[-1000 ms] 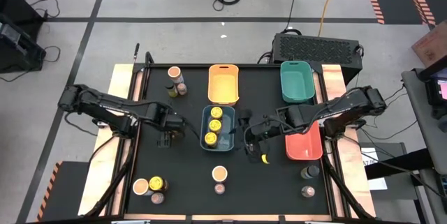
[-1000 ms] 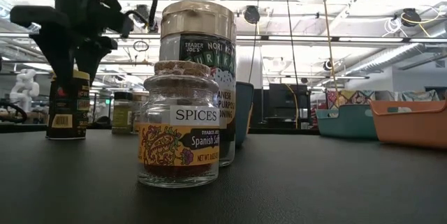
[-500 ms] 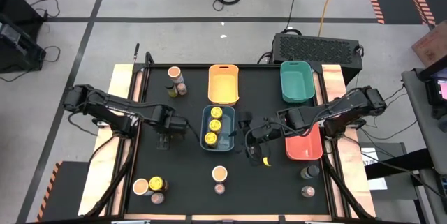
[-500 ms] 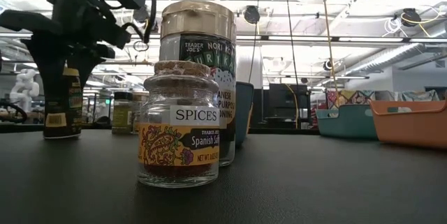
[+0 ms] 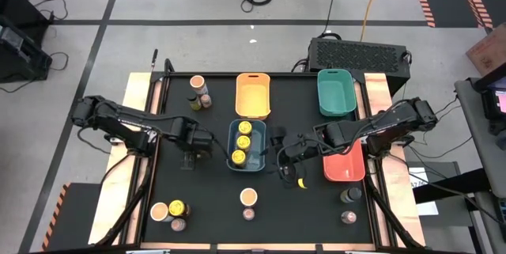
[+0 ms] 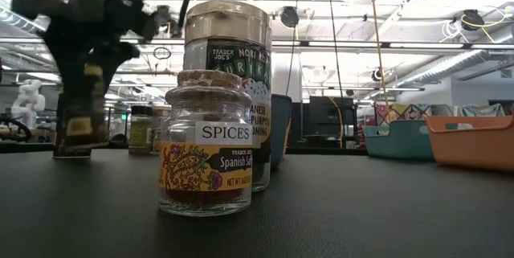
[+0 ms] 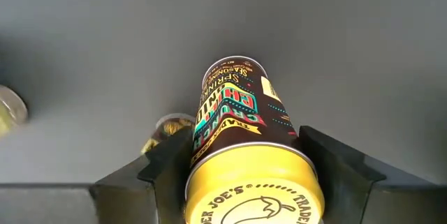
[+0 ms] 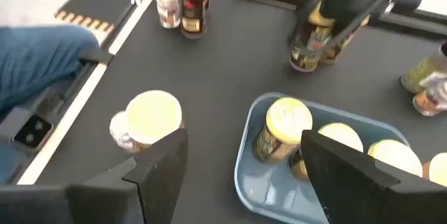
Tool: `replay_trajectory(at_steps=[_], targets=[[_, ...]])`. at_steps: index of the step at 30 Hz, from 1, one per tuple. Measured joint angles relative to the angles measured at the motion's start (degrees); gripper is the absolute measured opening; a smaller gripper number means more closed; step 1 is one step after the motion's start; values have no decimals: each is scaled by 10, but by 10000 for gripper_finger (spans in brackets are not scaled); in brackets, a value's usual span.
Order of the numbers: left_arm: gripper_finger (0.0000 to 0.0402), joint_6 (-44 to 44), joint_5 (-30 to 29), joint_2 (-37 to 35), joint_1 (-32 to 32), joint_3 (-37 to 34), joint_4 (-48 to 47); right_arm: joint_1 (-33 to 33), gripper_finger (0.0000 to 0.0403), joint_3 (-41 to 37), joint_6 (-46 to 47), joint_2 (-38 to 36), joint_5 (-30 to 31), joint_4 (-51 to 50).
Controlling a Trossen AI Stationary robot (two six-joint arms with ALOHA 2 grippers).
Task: Sort spices by type
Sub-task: Put the yellow seasoning bottle into the dark blue bin
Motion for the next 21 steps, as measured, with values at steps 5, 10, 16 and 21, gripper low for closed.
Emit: replay_trajectory(at_steps=[5,10,16,21], targets=[[235,-2,5,0,0,96,-13,0,272,0,11,-10,0,-58],[235,-15,18,5,0,207,-14,0,272,0,24,-32,2,-99],[235,7,2,74,7,312,-7,2,272,-1,35,-92,66,-128],[235,93,2,195,31,414,-22,1,272,-41,50,-163,106,-122]])
